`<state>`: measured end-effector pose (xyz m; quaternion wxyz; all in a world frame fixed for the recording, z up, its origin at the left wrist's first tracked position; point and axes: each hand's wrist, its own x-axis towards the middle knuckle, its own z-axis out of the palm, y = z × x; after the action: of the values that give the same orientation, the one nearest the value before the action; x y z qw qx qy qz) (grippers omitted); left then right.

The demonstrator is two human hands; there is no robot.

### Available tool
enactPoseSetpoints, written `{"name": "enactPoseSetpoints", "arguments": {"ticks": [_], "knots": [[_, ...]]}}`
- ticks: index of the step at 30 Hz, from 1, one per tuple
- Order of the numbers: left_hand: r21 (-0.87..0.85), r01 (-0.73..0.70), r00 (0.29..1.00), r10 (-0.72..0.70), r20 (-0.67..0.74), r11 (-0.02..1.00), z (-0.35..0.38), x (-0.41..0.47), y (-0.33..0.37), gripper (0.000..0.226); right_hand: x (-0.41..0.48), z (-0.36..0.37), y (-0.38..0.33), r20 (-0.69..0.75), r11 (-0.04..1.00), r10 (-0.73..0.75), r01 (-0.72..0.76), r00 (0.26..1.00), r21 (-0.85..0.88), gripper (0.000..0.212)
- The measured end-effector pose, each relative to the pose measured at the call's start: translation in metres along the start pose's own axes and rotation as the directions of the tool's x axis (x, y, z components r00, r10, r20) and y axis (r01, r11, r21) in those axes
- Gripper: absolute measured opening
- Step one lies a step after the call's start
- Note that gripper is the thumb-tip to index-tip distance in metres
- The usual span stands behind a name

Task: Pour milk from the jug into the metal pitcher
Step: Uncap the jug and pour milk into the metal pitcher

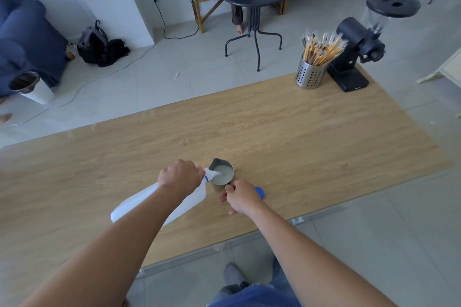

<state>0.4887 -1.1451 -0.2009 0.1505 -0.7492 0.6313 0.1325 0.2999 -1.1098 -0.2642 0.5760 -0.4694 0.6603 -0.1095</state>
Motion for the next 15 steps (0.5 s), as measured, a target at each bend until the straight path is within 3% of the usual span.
{"name": "enactPoseSetpoints", "arguments": {"ticks": [15], "knots": [[0.030, -0.012, 1.000, 0.012, -0.007, 0.999, -0.0002, -0.0003, 0.0020, 0.050, 0.0018, 0.0010, 0.0009, 0.002, 1.000, 0.004, -0.004, 1.000, -0.004, 0.032]]}}
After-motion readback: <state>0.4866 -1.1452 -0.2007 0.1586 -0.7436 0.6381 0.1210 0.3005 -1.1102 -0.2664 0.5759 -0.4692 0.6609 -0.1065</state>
